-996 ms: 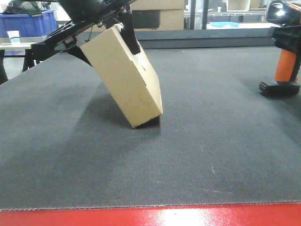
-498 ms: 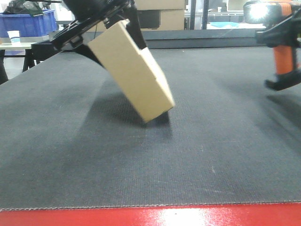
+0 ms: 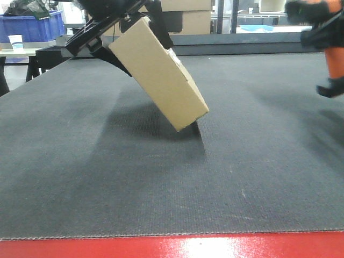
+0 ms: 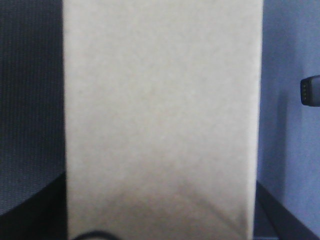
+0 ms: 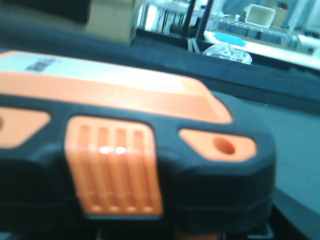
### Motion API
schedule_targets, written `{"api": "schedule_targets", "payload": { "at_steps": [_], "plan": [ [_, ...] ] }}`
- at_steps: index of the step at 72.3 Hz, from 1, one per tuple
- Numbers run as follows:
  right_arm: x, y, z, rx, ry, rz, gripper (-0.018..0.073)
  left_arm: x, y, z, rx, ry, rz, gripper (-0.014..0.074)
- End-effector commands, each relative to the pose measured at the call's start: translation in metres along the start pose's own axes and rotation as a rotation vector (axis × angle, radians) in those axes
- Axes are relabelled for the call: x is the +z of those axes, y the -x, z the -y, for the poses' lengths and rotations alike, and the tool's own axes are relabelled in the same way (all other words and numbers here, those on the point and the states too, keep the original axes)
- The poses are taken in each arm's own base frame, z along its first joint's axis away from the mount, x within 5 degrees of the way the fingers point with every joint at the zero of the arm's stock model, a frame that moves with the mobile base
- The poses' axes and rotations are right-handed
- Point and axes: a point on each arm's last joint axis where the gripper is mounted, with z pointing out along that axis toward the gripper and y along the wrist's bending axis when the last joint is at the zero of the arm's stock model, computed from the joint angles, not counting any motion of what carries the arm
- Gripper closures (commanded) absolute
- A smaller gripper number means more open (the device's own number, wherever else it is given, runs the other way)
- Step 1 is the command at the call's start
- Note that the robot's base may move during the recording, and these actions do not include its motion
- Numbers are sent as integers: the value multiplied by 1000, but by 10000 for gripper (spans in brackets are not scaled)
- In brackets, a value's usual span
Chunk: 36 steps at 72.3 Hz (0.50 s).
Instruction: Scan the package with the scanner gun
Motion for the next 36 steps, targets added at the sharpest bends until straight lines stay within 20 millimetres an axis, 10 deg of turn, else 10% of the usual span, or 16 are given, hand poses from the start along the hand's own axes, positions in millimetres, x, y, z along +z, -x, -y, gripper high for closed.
{"api": "schedule_targets", "payload": {
  "at_steps": [1,36],
  "plan": [
    [0,12,4,188,-17,140,713,-5,0,6,-6,-27,15,708],
    [12,-25,1,305,-20,140,713,-5,-1,5,-6,-23,3,708]
  ]
}}
